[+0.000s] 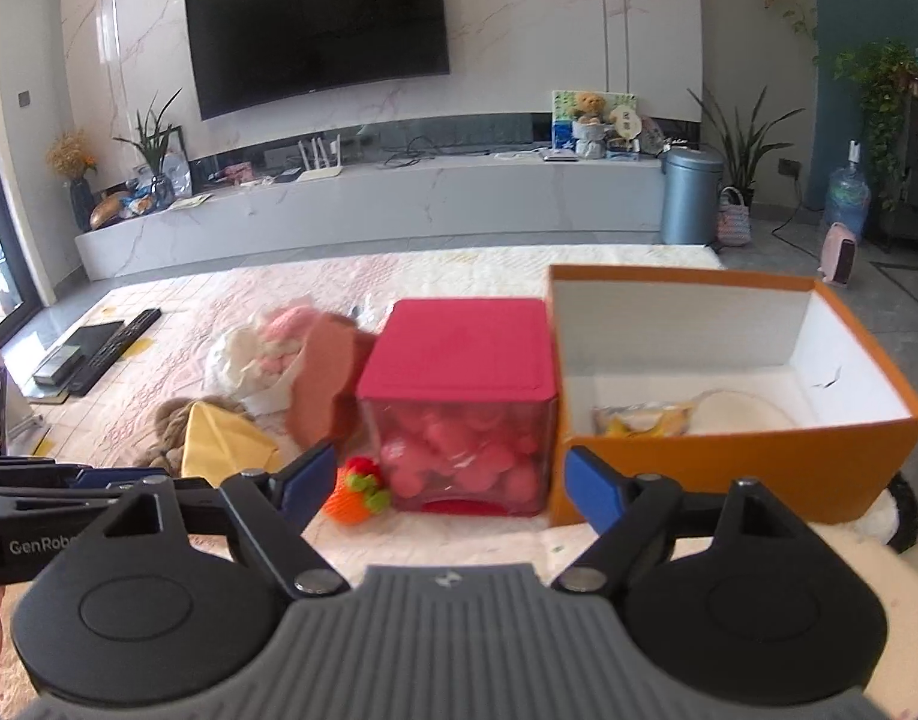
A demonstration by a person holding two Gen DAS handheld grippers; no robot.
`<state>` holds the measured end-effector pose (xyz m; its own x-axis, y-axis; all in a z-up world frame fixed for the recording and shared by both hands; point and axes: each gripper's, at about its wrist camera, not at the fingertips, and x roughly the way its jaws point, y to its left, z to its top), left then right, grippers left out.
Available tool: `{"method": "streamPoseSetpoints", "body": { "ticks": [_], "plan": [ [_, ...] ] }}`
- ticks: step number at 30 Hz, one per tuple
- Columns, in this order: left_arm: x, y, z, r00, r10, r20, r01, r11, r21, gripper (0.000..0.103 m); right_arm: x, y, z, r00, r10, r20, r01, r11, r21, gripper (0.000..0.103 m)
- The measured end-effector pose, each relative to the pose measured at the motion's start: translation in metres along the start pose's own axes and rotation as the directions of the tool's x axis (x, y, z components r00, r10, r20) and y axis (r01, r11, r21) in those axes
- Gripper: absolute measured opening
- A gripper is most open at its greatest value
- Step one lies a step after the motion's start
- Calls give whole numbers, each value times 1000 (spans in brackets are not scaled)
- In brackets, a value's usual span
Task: Organize soft objects
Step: 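Open both tools to release the bag and pad into the box, then grasp the crocheted orange fruit with the right tool while the left tool grasps the yellow cloth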
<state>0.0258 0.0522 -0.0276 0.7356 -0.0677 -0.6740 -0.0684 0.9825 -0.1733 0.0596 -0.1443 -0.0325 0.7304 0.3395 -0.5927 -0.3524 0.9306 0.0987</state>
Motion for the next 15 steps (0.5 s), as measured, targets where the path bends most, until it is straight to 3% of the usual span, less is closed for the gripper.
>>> {"method": "streamPoseSetpoints", "body": {
  "ticks": [4, 9, 13, 15],
  "plan": [
    [-1, 13, -14, 999, 51, 9, -51, 999, 15, 36, 12, 21, -10, 1000, 9, -18, -11, 998, -66, 80],
    [7, 35, -26, 999, 47, 5, -47, 998, -45, 36, 25, 38, -17, 999, 27, -45, -32, 991, -129, 79],
    [9, 44, -31, 998, 55, 21, -53, 997, -62, 36, 39, 47, -20, 996, 44, -81, -56, 987, -148, 67],
    [11, 49, -33, 998, 58, 23, -56, 995, -83, 36, 47, 52, -22, 994, 46, -101, -61, 985, -159, 65]
  ]
}}
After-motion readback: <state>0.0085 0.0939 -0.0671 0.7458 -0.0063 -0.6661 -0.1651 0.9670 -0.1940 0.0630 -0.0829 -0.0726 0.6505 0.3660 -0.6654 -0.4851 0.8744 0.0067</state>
